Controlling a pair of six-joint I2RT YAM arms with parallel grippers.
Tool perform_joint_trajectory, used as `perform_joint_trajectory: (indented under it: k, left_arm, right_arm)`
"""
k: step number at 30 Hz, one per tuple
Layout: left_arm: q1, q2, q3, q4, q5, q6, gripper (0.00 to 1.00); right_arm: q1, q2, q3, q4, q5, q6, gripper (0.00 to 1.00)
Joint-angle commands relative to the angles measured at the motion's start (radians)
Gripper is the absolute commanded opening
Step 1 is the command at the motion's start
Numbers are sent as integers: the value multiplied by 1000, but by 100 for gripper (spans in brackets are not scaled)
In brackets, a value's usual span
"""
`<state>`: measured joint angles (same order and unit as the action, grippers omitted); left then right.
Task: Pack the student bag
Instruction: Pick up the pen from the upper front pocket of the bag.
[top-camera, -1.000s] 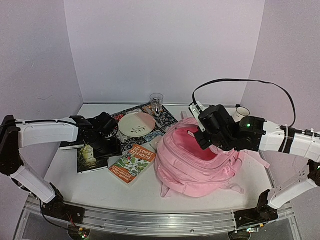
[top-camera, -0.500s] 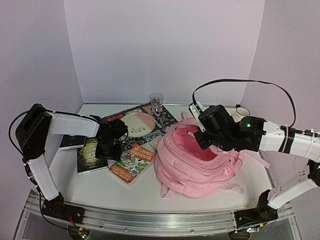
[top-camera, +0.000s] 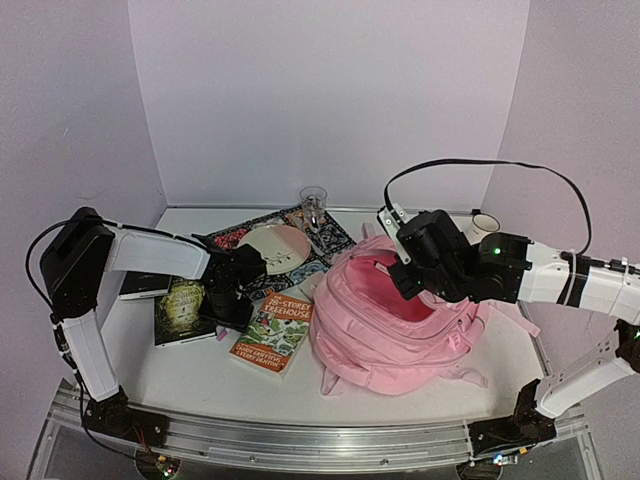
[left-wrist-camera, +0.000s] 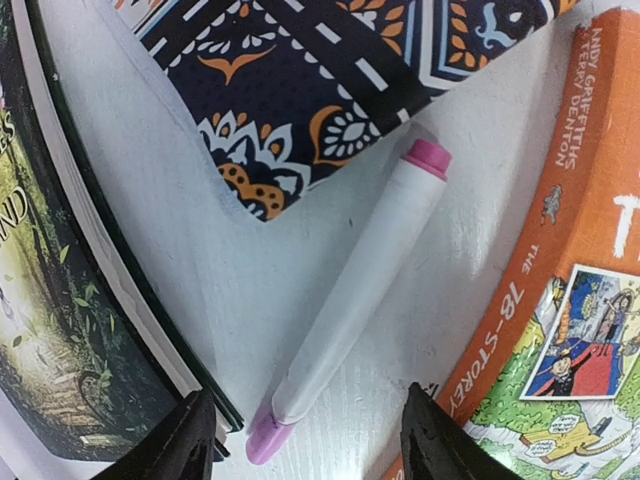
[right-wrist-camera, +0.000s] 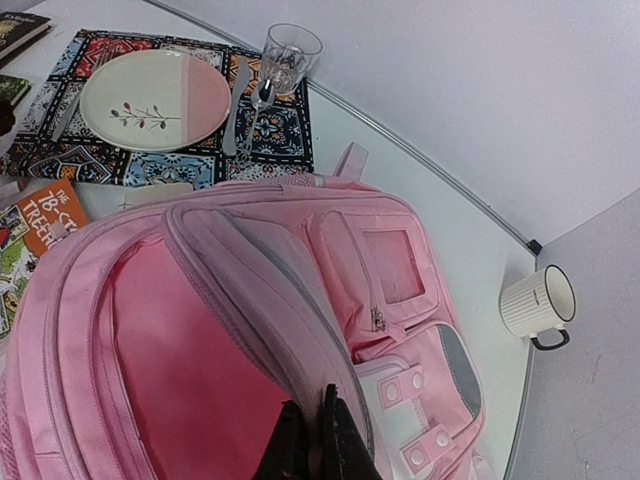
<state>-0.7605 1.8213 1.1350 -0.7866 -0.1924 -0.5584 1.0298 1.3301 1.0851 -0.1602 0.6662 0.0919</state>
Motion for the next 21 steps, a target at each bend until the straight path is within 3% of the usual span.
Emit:
perform_joint_trajectory:
  k: [1,14,21]
  left_arm:
    - [6,50,60,-5,15,44,58]
    - [67,163,74,-4,179,118,31]
    - [67,143,32,-10,247,127,9]
  right_arm:
    - [-6,9,50,41,50,-18,0]
    - [-6,-3,61,41,47,-15,0]
    - [-6,-12,65,41,56,-21,0]
